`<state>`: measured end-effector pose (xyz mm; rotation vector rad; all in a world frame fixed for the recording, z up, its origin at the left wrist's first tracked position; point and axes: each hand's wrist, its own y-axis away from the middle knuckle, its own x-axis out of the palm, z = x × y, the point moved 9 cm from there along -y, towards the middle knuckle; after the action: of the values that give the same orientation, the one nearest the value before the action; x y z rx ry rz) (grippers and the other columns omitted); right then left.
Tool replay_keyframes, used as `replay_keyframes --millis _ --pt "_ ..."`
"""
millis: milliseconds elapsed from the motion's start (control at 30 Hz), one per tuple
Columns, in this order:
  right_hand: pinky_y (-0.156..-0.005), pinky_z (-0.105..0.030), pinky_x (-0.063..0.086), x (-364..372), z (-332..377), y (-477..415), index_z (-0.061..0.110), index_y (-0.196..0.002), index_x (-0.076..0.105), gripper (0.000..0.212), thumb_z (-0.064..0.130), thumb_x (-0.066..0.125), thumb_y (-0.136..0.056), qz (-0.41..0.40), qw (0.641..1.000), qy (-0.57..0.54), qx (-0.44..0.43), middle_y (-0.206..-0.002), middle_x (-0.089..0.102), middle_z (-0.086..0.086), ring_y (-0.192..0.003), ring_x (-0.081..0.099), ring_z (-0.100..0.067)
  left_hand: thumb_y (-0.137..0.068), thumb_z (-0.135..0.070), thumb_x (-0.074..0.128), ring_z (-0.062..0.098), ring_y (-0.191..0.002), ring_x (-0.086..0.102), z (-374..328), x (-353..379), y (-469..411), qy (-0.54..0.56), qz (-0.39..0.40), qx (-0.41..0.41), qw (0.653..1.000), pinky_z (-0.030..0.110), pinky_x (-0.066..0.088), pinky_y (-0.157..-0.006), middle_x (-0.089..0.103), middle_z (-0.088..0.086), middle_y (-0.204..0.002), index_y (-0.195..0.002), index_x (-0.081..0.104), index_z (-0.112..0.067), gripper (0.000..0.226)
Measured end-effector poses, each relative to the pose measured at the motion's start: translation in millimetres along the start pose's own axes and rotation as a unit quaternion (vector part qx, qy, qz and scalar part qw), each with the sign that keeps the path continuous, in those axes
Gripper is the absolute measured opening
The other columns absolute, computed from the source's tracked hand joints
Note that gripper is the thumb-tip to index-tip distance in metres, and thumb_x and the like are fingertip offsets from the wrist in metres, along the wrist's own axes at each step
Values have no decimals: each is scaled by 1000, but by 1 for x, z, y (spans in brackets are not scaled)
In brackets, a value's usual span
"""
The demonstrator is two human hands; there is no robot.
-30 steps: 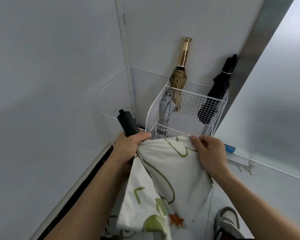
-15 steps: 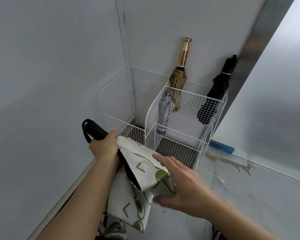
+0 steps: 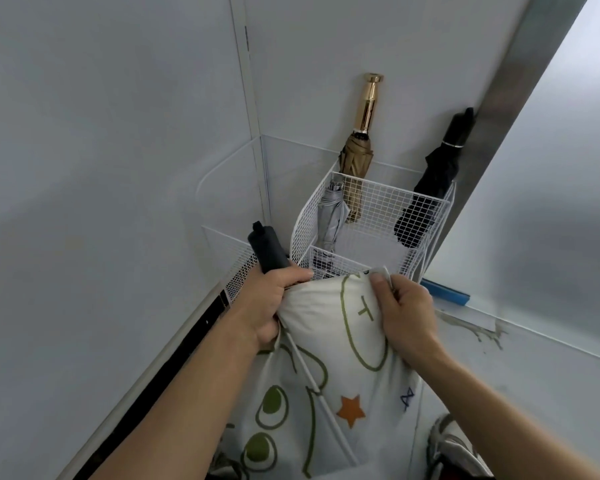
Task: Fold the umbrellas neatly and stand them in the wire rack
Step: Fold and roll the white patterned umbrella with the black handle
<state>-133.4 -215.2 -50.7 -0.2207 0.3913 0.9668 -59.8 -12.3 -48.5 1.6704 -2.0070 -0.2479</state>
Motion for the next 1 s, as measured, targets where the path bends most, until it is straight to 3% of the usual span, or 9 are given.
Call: replay_keyframes --millis 167,300,400,467,533,667,800,900,1000 --pt "-76 -32 52 9 -3 2 27 -104 64 24 48 62 -92 25 980 197 -21 -92 68 12 -83 61 -11 -76 5 69 18 -52 53 6 -17 1 24 -83 -3 996 26 47 -49 52 7 -60 -73 53 -7 21" --pt "-95 -34 47 2 42 26 28 -130 56 45 45 65 -90 1 978 159 -136 -125 59 10 -113 54 -8 -75 5 70 20 -59 51 3 -61 -4 38 -244 20 969 30 46 -57 51 9 -66 -74 52 -5 20" --pt "-103 -32 41 42 46 61 38 -144 37 81 71 63 -76 182 948 219 -139 -134 47 20 -121 45 -4 -76 2 71 23 -63 56 2 -71 -8 69 -274 26 959 34 50 -64 54 10 -68 -76 54 -5 19" --pt "-95 -34 47 63 24 71 39 -146 29 92 75 64 -68 255 906 322 -106 -130 53 16 -116 53 -11 -75 -2 75 24 -63 58 11 -63 -10 111 -253 -2 961 35 52 -64 57 12 -72 -87 58 -3 21" --pt "-85 -35 54 64 11 62 37 -129 45 67 58 70 -71 255 904 335 -74 -110 64 13 -97 63 -14 -73 -8 81 26 -64 62 21 -51 -11 138 -210 -34 967 36 56 -62 62 14 -77 -100 60 -2 35" --pt "-81 -39 61 60 -3 50 25 -94 67 28 22 80 -69 338 931 129 57 -90 74 3 -84 71 -15 -61 -30 85 28 -75 66 5 -26 -5 103 -35 -36 993 41 58 -76 67 14 -86 -95 65 -8 45" --pt "-81 -45 60 60 3 68 13 -97 70 25 -1 72 -77 491 844 -73 201 -103 76 -12 -95 72 -32 -68 -33 75 28 -88 68 -16 -10 9 42 92 -4 995 41 56 -83 69 17 -104 -104 64 -9 45" --pt "-81 -43 59 73 3 90 6 -108 70 35 3 67 -74 577 767 -131 248 -109 72 -18 -95 70 -33 -71 -24 73 31 -96 69 -10 2 18 82 118 -24 989 43 58 -83 70 21 -113 -103 61 -11 37" --pt "-87 -44 58 81 2 89 8 -113 68 38 13 78 -77 531 813 -96 219 -109 74 -13 -97 71 -32 -77 -17 76 27 -77 69 -7 -14 11 26 21 -23 999 33 57 -65 68 22 -96 -95 62 -5 25"
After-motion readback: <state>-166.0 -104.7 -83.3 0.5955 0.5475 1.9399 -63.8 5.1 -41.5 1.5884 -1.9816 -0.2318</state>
